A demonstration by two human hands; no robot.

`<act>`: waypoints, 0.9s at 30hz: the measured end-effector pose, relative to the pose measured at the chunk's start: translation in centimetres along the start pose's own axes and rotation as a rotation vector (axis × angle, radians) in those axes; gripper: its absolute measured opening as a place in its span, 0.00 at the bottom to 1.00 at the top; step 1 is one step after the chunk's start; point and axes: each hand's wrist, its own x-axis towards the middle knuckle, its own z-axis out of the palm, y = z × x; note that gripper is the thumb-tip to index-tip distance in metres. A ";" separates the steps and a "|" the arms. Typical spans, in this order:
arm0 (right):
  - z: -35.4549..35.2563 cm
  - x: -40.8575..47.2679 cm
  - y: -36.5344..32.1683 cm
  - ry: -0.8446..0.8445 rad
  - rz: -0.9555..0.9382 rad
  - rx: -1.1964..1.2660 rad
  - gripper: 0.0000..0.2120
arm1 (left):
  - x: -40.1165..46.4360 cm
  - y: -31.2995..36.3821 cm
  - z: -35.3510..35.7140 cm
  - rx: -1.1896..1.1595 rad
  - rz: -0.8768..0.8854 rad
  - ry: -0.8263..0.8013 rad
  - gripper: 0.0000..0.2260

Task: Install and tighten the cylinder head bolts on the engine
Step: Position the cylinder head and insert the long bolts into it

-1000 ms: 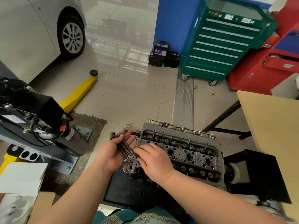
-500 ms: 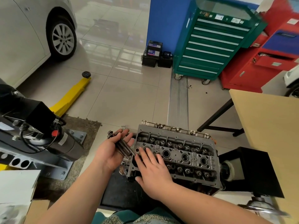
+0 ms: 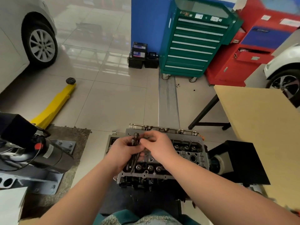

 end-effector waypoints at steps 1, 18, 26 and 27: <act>-0.3 -0.1 -0.1 -0.001 0.009 0.024 0.09 | 0.1 0.1 0.1 0.017 0.005 -0.021 0.11; -2.1 -2.9 4.4 0.035 -0.158 -0.476 0.10 | 3.1 -0.5 -1.8 -0.525 -0.132 0.369 0.10; -1.6 -4.2 6.5 -0.126 -0.613 -0.717 0.11 | 2.7 -0.6 -1.8 -0.496 -0.106 0.335 0.10; -1.3 -4.6 7.1 -0.106 -0.650 -0.728 0.11 | 2.7 -0.6 -1.8 -0.500 -0.103 0.328 0.10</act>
